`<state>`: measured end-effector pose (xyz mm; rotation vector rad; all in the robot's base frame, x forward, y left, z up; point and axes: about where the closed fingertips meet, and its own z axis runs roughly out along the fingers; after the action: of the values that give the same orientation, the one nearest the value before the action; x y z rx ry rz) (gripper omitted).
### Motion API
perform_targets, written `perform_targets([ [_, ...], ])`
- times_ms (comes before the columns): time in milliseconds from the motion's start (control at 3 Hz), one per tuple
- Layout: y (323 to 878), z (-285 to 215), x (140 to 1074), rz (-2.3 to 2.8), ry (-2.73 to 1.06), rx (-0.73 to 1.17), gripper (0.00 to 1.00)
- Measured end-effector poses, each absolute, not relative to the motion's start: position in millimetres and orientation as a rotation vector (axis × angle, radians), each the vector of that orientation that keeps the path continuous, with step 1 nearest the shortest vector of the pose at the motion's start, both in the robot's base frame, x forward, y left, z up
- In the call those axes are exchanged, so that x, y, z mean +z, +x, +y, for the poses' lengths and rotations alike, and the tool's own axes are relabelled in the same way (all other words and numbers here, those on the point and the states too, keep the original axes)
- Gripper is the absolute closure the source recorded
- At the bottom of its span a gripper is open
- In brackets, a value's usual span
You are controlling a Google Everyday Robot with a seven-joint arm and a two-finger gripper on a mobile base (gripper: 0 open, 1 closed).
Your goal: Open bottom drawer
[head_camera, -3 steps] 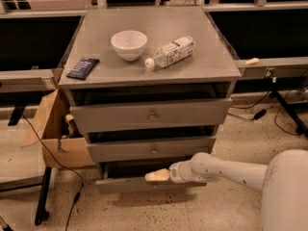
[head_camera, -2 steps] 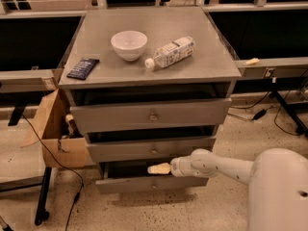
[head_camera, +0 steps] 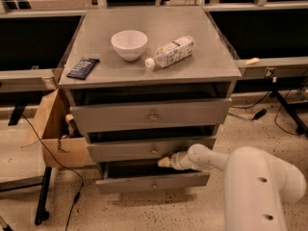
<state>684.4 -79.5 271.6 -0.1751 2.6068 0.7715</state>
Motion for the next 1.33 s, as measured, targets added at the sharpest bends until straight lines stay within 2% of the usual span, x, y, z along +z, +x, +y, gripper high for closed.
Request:
perform_targets([
  [333, 691.9, -88.1, 243.6, 2.675, -0.126, 0.743, 0.78],
  [667, 690.7, -88.3, 243.6, 2.675, -0.126, 0.743, 0.99],
  [1333, 658.1, -113.5, 190.9, 2.785, -0.031, 0.725, 1.0],
])
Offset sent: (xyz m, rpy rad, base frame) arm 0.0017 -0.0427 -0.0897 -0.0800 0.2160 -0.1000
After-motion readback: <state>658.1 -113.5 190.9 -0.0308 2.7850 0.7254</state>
